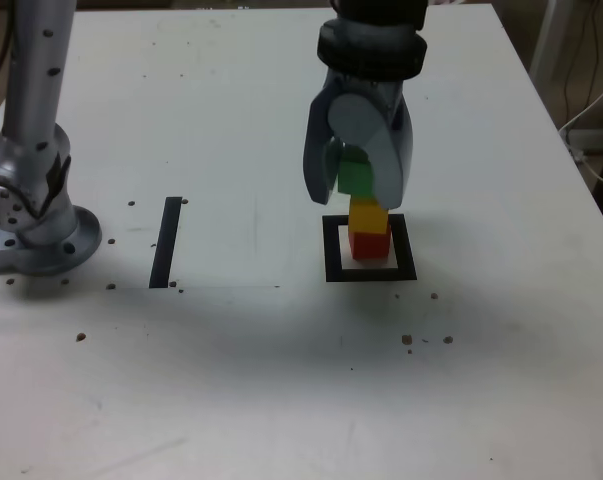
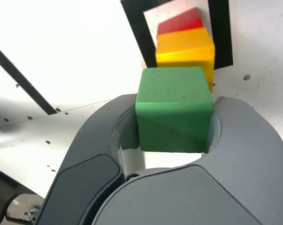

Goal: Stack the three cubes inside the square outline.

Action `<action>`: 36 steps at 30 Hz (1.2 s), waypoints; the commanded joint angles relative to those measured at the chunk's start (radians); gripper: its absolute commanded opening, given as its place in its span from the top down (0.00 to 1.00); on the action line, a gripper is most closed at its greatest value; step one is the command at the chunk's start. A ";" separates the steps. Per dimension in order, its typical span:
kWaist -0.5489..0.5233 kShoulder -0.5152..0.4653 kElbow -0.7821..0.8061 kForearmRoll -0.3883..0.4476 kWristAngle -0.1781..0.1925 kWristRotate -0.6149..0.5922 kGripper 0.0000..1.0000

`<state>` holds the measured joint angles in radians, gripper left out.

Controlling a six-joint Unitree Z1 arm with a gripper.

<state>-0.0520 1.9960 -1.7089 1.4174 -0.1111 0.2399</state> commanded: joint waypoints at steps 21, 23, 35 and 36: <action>-0.007 0.014 0.037 -0.055 -0.001 -0.001 0.04; -0.007 0.013 0.040 -0.057 -0.002 -0.001 0.03; -0.006 -0.079 0.047 -0.050 0.048 -0.029 0.01; -0.006 -0.094 0.051 -0.047 0.055 -0.033 0.01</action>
<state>-0.0567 1.9233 -1.6645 1.3648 -0.0624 0.2110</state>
